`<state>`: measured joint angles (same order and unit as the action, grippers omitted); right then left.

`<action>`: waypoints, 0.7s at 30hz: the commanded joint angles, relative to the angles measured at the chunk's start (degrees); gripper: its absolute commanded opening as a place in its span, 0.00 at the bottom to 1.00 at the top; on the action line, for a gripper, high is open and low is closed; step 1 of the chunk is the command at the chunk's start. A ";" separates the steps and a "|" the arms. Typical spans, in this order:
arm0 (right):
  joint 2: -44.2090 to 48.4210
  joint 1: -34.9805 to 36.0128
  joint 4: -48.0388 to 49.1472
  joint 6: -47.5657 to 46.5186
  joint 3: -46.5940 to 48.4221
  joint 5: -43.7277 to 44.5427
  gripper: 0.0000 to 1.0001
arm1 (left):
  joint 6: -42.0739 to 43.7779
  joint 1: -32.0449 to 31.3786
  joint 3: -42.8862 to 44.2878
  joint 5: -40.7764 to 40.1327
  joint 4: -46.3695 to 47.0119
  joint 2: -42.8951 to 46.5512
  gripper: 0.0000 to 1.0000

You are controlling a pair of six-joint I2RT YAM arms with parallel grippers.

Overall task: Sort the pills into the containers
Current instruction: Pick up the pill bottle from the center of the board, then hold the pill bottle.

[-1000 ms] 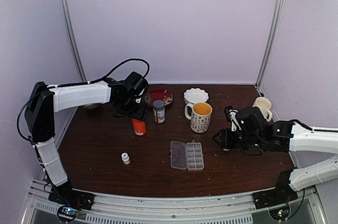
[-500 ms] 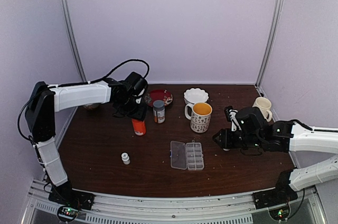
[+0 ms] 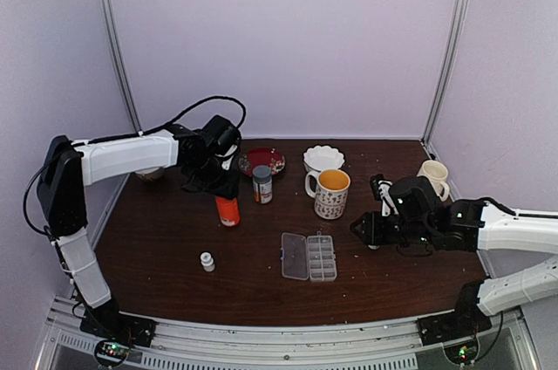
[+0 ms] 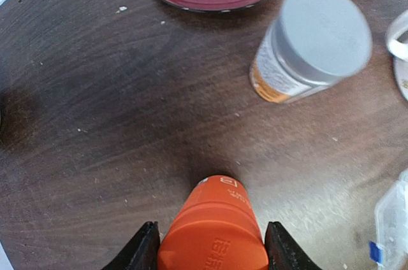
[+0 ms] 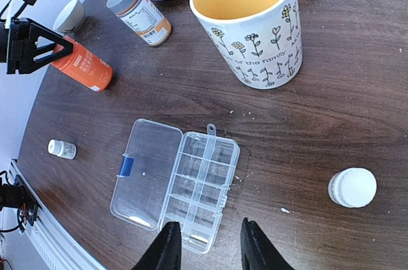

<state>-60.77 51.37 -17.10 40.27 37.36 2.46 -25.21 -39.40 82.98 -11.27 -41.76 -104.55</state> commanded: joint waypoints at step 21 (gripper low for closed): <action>2.06 4.52 31.60 -17.59 2.27 -22.10 1.00 | -2.11 -6.71 0.86 54.93 12.50 21.93 0.30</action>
<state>-58.72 55.64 11.33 28.38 36.88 -15.33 -27.51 -44.25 81.91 34.81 -35.20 -83.68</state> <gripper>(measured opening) 0.996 0.520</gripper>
